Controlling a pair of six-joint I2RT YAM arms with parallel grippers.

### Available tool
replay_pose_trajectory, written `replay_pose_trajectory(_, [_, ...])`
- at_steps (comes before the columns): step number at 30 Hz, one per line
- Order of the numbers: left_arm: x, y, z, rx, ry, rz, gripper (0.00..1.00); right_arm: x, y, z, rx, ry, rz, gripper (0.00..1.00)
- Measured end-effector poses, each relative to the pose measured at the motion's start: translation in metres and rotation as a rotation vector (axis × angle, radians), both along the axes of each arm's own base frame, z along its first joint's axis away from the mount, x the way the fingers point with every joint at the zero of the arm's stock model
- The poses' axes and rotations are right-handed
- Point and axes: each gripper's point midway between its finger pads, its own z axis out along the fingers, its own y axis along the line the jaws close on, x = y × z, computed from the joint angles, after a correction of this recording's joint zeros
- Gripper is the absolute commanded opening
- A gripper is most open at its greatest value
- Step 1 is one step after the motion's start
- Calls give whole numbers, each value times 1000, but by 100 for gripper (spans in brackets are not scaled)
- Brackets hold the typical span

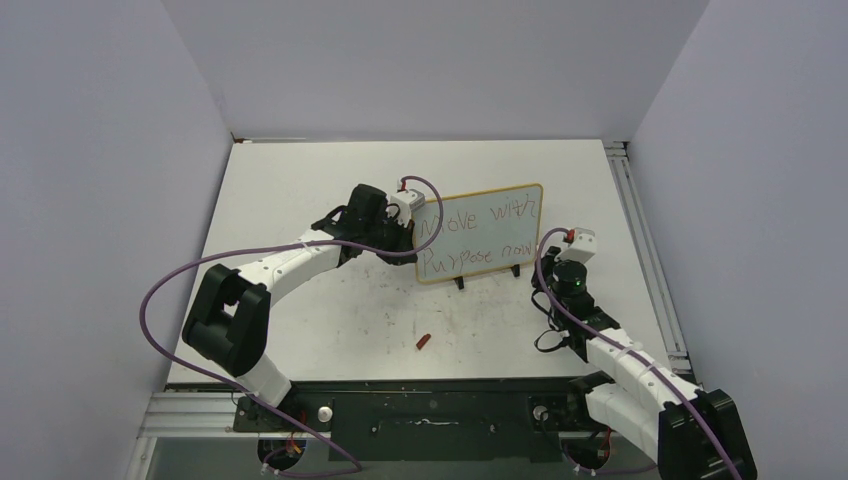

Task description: Write a sentence on the whiteboard

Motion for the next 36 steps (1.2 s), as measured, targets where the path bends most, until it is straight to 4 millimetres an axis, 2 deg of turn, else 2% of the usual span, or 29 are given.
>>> replay_pose_trajectory(10, [0,0,0,0,0,0,0,-1,1,-14,11,51,16,5])
replay_pose_trajectory(25, [0,0,0,-1,0,0,0,1,2,-23,17,75,26,5])
replay_pose_trajectory(33, [0,1,0,-1,1,1,0,2,2,-21,22,69,27,5])
replay_pose_trajectory(36, [1,1,0,-1,0,2,3,2,1,-12,29,39,25,5])
